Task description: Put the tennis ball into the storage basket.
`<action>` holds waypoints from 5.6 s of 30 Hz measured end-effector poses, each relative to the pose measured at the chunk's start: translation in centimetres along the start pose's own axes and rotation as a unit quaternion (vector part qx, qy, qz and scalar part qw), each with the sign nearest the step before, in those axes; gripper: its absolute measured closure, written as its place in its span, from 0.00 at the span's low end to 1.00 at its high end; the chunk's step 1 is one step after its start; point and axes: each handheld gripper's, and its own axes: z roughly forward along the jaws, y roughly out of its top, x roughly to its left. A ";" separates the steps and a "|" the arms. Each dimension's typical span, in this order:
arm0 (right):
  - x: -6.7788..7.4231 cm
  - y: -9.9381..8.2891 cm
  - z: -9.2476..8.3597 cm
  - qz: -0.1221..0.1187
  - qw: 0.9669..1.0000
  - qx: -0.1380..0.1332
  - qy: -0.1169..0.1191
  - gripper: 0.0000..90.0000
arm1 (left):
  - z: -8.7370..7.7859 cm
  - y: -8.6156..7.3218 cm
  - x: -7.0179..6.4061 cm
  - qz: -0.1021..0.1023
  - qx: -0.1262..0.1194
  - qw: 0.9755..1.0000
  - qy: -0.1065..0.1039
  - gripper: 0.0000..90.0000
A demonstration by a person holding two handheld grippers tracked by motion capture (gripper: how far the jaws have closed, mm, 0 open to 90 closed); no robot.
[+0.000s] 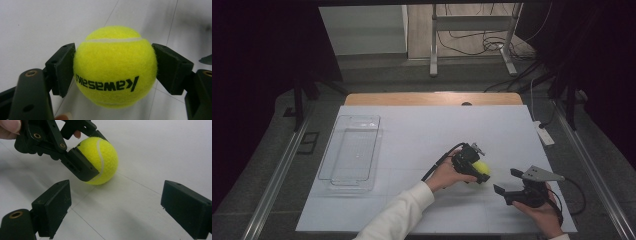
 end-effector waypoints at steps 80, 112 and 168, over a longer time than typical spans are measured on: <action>0.0 -0.1 0.0 0.004 1.000 0.000 -0.002 0.11 | -7.9 -0.9 -2.2 0.034 -0.122 0.991 0.033 0.29; 0.0 -0.1 0.0 0.004 1.000 0.002 -0.005 0.11 | -11.2 -2.7 -1.2 0.020 -0.155 0.986 0.051 0.29; 0.1 0.0 -0.1 0.001 1.000 0.000 -0.006 0.11 | -17.1 -5.1 1.6 -0.024 -0.210 0.972 0.100 0.29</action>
